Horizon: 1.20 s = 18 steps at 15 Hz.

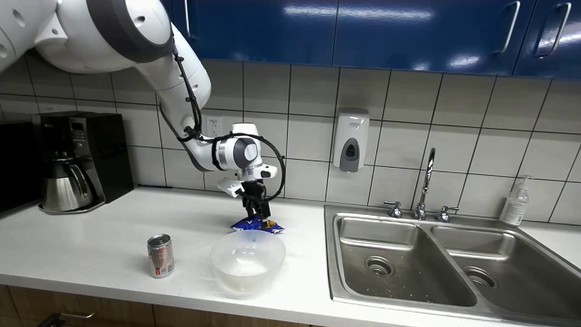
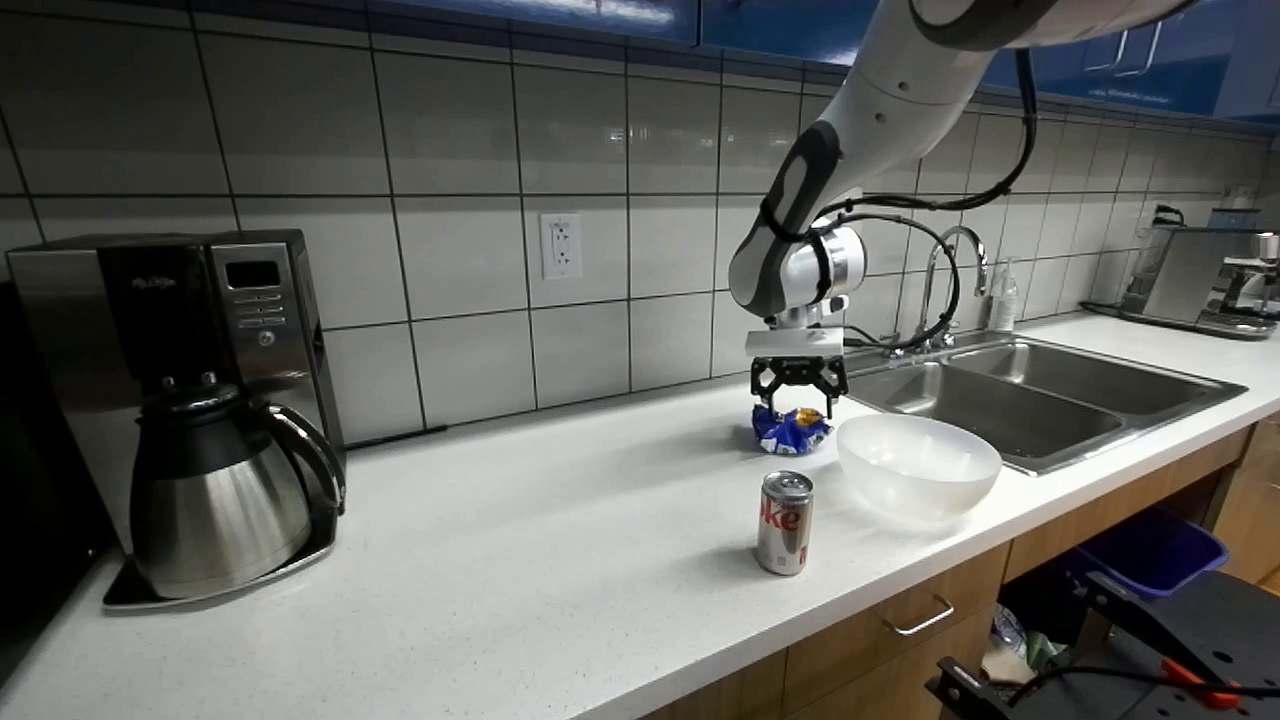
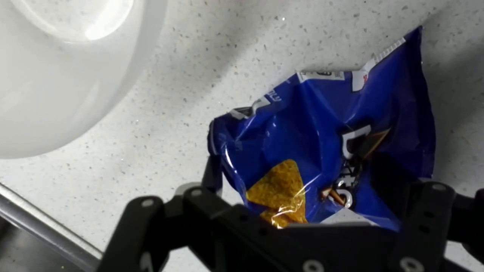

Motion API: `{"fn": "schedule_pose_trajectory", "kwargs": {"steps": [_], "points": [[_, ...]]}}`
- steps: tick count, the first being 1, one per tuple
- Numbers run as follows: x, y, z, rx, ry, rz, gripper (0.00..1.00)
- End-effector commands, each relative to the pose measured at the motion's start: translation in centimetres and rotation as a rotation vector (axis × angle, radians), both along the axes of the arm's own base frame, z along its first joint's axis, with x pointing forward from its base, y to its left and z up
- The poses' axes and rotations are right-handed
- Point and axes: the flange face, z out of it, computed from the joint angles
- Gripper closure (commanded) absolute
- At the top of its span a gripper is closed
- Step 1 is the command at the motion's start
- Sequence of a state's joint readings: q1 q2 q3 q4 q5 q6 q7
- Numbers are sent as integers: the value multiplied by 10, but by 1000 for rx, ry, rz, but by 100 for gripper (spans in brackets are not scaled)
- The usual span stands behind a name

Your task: Pick up the blue packet of doritos and put it in the clear bowl

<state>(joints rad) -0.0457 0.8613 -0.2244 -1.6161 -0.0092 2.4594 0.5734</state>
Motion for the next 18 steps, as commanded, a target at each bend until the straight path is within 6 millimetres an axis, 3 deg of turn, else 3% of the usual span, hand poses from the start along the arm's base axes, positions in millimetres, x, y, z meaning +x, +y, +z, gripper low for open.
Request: {"fn": "schedule_pose_trajectory", "kwargs": {"steps": [1, 6, 18], "points": [[16, -3, -5, 5, 3, -35, 0], [27, -3, 2, 11, -15, -33, 0], [23, 2, 5, 27, 13, -38, 0]]}}
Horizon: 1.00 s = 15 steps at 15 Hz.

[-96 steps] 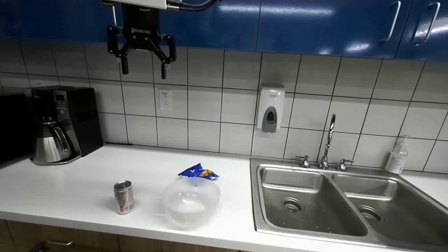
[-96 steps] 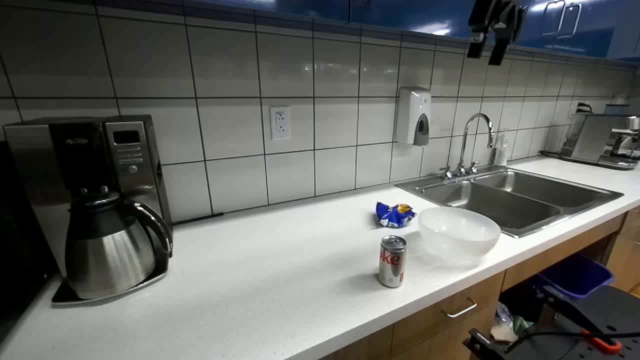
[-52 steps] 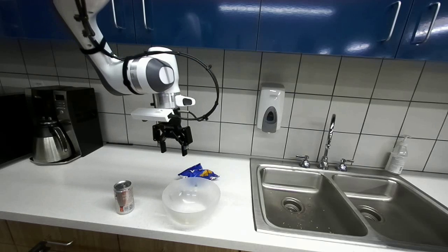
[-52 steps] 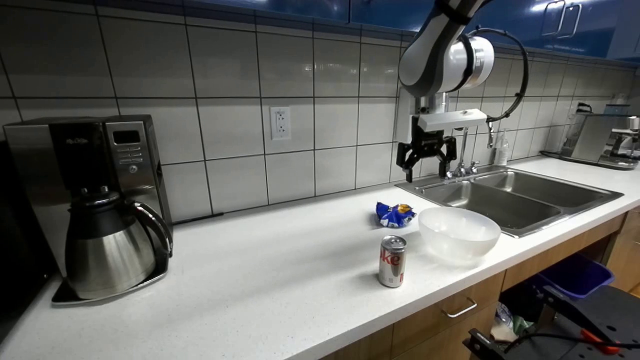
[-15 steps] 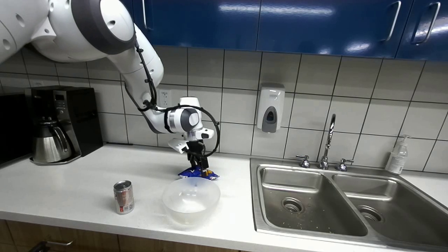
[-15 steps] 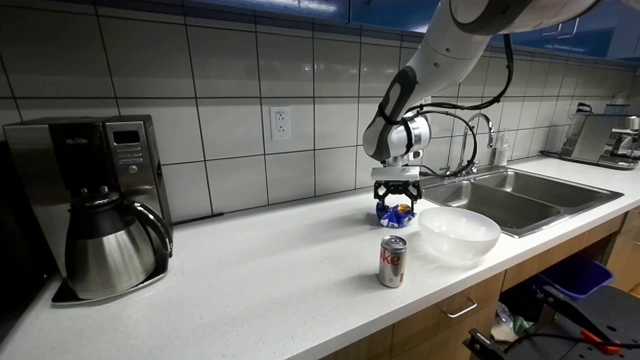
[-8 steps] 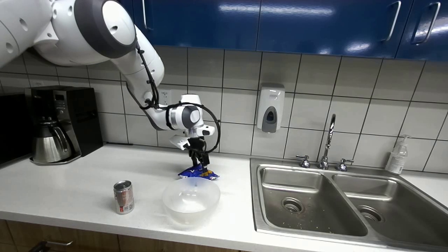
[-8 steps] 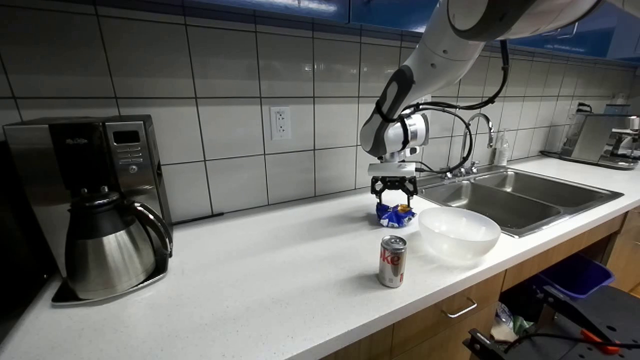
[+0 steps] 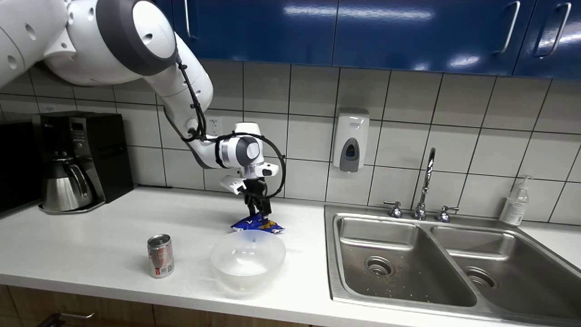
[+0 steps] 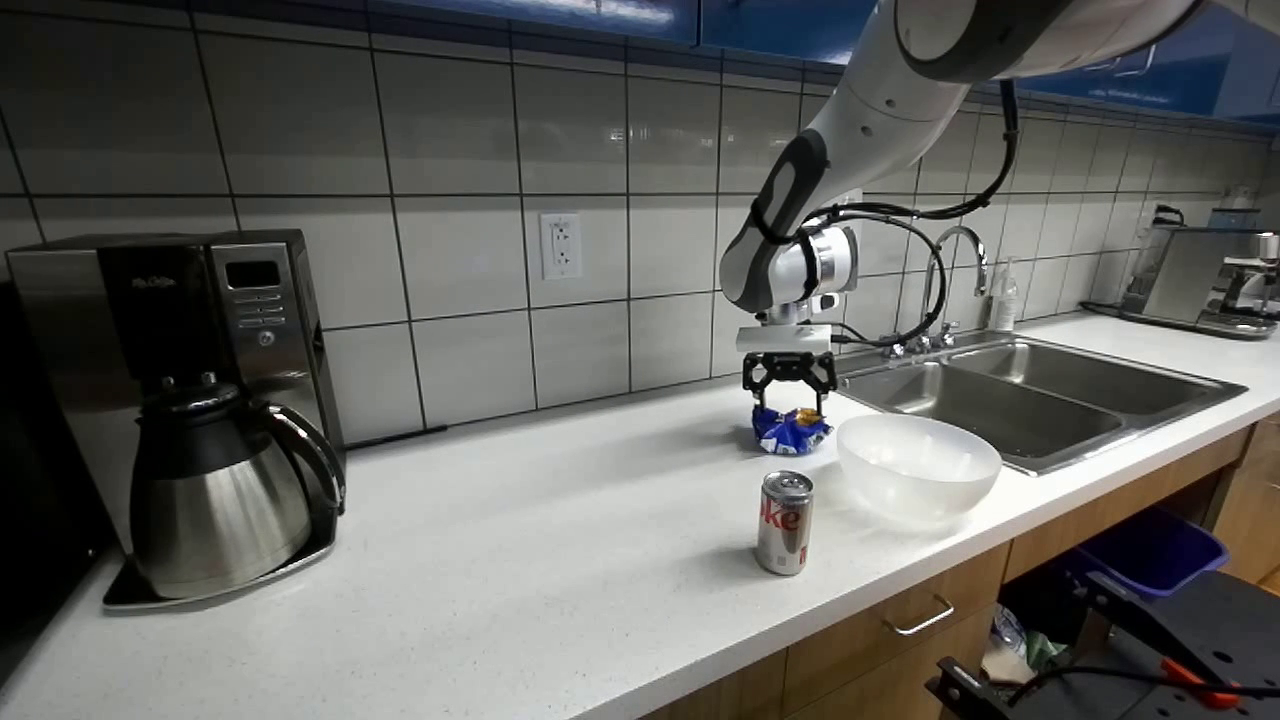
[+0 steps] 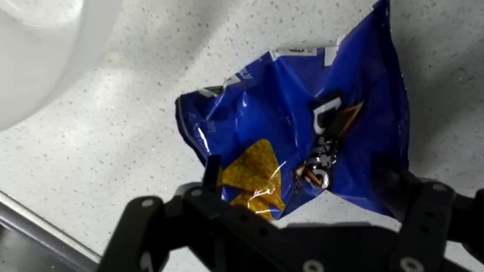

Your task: Pick up the blue packet of doritos and put it in the clear bowl

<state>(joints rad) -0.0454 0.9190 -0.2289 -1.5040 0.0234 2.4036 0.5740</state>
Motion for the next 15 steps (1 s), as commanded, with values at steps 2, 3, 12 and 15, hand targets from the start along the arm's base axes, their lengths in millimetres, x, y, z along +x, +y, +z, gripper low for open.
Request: {"fn": "schedule_pose_trajectory", "kwargs": {"steps": [2, 3, 12, 15], "points": [[0, 6, 4, 21, 30, -10, 0], [-1, 7, 4, 25, 40, -10, 0], [-1, 5, -3, 7, 28, 3, 0], [-1, 5, -3, 7, 28, 3, 0]]}}
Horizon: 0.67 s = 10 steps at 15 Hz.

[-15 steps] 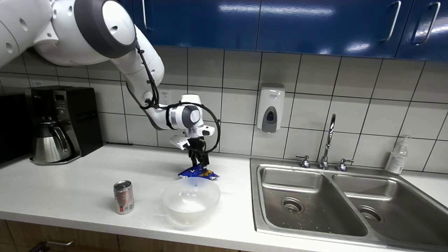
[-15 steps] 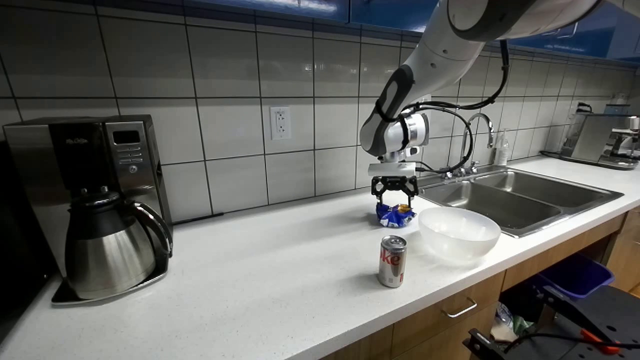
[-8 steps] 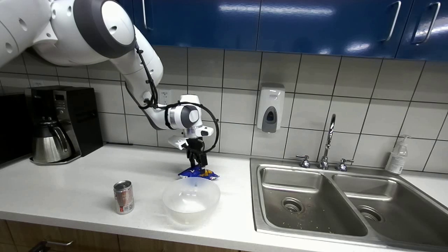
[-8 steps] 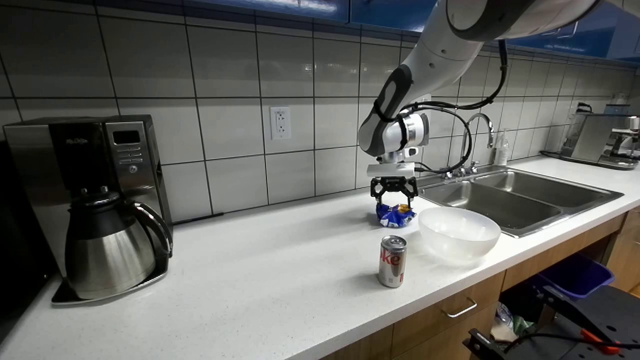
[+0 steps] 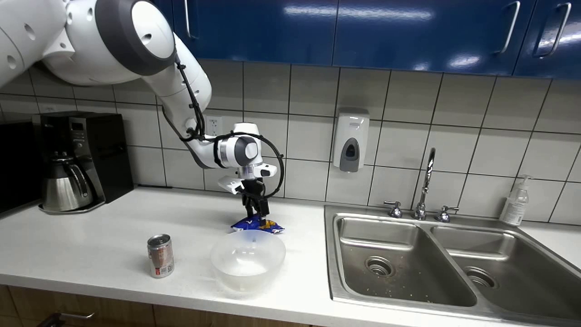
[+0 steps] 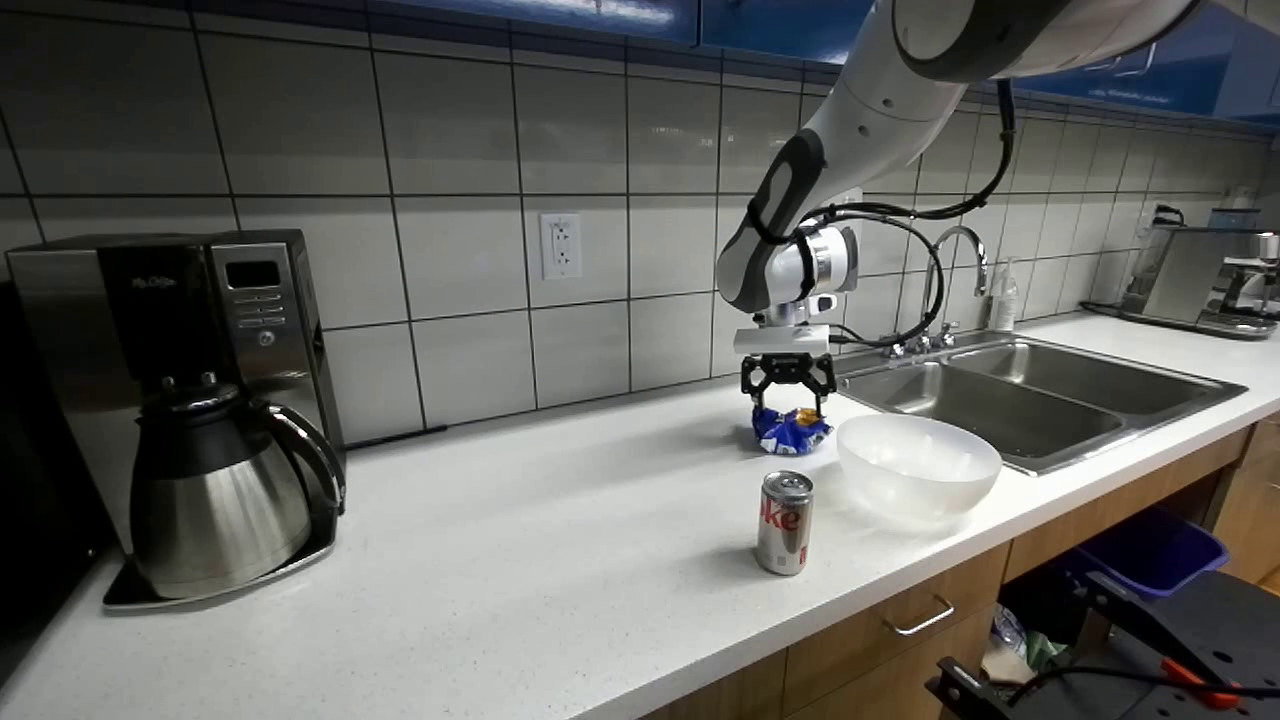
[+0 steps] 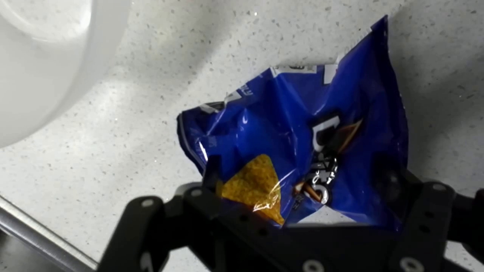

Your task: Pick up the blue packet of doritos and put it in the clear bowl

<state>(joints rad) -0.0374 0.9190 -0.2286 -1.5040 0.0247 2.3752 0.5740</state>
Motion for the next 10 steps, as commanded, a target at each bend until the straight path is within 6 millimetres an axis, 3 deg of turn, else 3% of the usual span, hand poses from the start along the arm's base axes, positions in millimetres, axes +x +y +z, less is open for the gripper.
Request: {"fn": "schedule_pose_trajectory", "kwargs": {"steps": [1, 4, 5, 6, 10], "points": [[1, -1, 0, 0, 1, 0, 0], [1, -2, 1, 4, -4, -7, 0], [1, -3, 1, 6, -8, -12, 25], [1, -4, 2, 6, -11, -13, 26], [1, -3, 1, 5, -9, -16, 58]]}}
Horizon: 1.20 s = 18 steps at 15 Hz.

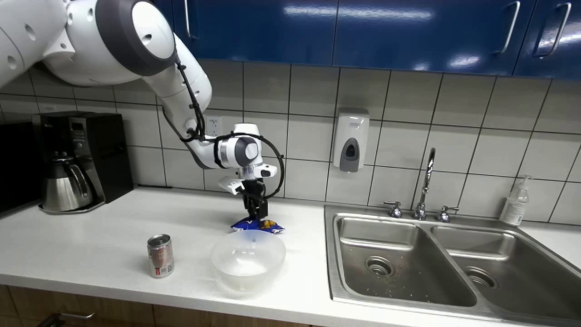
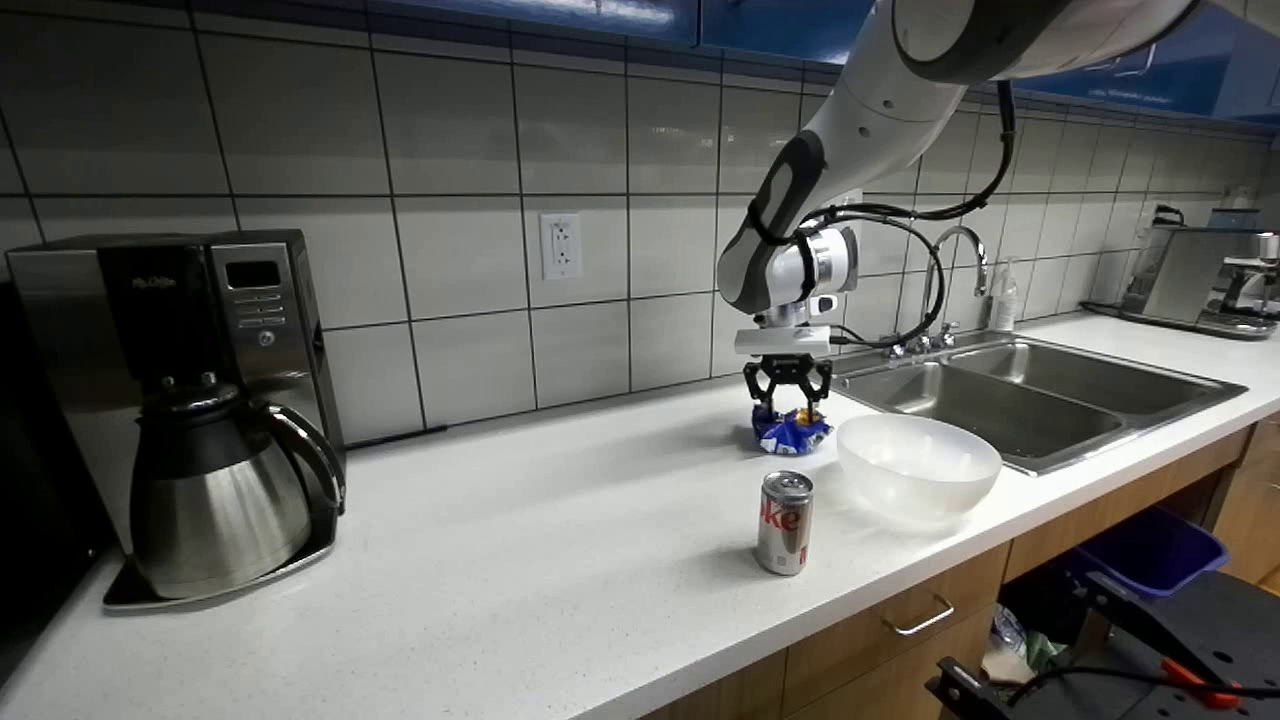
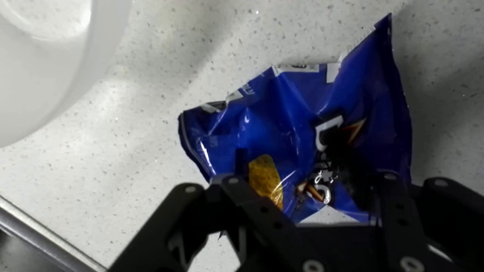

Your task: Pick up the blue packet of doritos and put it in the clear bowl

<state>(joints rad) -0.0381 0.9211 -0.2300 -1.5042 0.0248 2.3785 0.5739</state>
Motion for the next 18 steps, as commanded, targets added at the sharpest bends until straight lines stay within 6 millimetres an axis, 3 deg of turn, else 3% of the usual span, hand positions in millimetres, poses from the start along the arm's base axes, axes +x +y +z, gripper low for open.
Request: {"fn": "schedule_pose_trajectory", "kwargs": {"steps": [1, 5, 11, 18], "points": [[1, -2, 2, 7, -7, -18, 65], [0, -2, -1, 4, -2, -22, 98], [1, -3, -1, 3, 2, -36, 100], [10, -9, 27, 9, -70, -65, 100]]}}
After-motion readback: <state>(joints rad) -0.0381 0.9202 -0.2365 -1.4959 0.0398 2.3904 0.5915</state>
